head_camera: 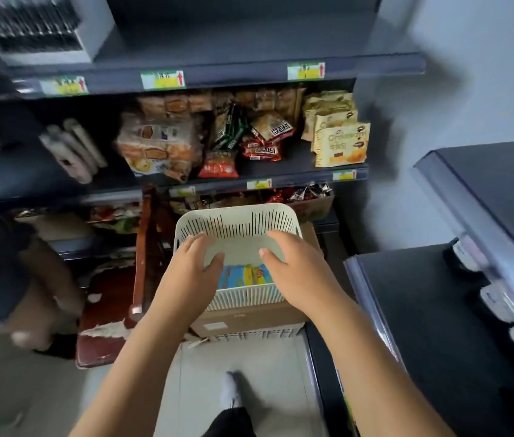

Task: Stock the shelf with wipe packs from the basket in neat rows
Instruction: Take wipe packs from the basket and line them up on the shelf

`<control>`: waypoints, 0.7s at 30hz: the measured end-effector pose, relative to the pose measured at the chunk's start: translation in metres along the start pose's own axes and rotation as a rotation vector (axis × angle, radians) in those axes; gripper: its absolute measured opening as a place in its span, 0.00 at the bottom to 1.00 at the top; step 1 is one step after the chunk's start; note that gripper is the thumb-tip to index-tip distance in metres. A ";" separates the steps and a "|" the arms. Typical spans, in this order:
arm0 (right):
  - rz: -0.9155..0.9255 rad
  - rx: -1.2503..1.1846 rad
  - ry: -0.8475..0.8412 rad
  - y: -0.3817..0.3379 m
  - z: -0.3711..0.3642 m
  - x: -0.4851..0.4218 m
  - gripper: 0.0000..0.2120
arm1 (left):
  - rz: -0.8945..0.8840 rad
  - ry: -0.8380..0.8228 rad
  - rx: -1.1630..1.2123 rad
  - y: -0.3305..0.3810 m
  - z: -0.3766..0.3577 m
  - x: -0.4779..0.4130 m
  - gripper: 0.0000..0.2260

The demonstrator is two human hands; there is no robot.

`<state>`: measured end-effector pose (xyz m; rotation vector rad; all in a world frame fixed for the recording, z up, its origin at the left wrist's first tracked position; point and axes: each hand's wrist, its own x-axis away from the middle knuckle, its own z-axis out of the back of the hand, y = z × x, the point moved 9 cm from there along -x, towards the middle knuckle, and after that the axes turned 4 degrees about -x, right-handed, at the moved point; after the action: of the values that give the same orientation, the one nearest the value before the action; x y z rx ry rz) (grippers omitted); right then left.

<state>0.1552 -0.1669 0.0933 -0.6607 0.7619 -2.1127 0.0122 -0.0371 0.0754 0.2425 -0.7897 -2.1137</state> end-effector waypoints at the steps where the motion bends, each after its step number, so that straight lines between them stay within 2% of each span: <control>1: -0.033 -0.013 -0.021 0.007 -0.008 -0.011 0.25 | 0.022 -0.025 0.054 -0.012 -0.003 -0.010 0.20; 5: -0.173 0.007 -0.106 0.034 -0.040 -0.057 0.24 | 0.151 -0.115 0.364 -0.046 -0.023 -0.050 0.14; 9: -0.329 -0.179 -0.135 0.068 -0.072 -0.099 0.18 | 0.259 -0.122 0.369 -0.073 -0.050 -0.098 0.13; 12: -0.466 -0.295 -0.085 0.093 -0.099 -0.127 0.09 | 0.358 -0.198 0.241 -0.112 -0.090 -0.129 0.14; 14: -0.547 -0.292 -0.084 0.110 -0.121 -0.149 0.10 | 0.408 -0.272 0.160 -0.148 -0.126 -0.147 0.15; 17: -0.731 -0.200 -0.170 0.144 -0.170 -0.183 0.06 | 0.461 -0.402 -0.027 -0.212 -0.180 -0.172 0.15; 19: -0.786 -0.077 -0.259 0.167 -0.204 -0.207 0.11 | 0.414 -0.444 -0.207 -0.239 -0.204 -0.192 0.16; 21: -0.779 0.031 -0.358 0.183 -0.229 -0.219 0.15 | 0.302 -0.576 -0.380 -0.243 -0.223 -0.199 0.26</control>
<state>0.2157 -0.0176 -0.2352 -1.4458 0.2799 -2.5552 0.0742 0.1243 -0.2691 -0.6741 -0.6673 -2.0023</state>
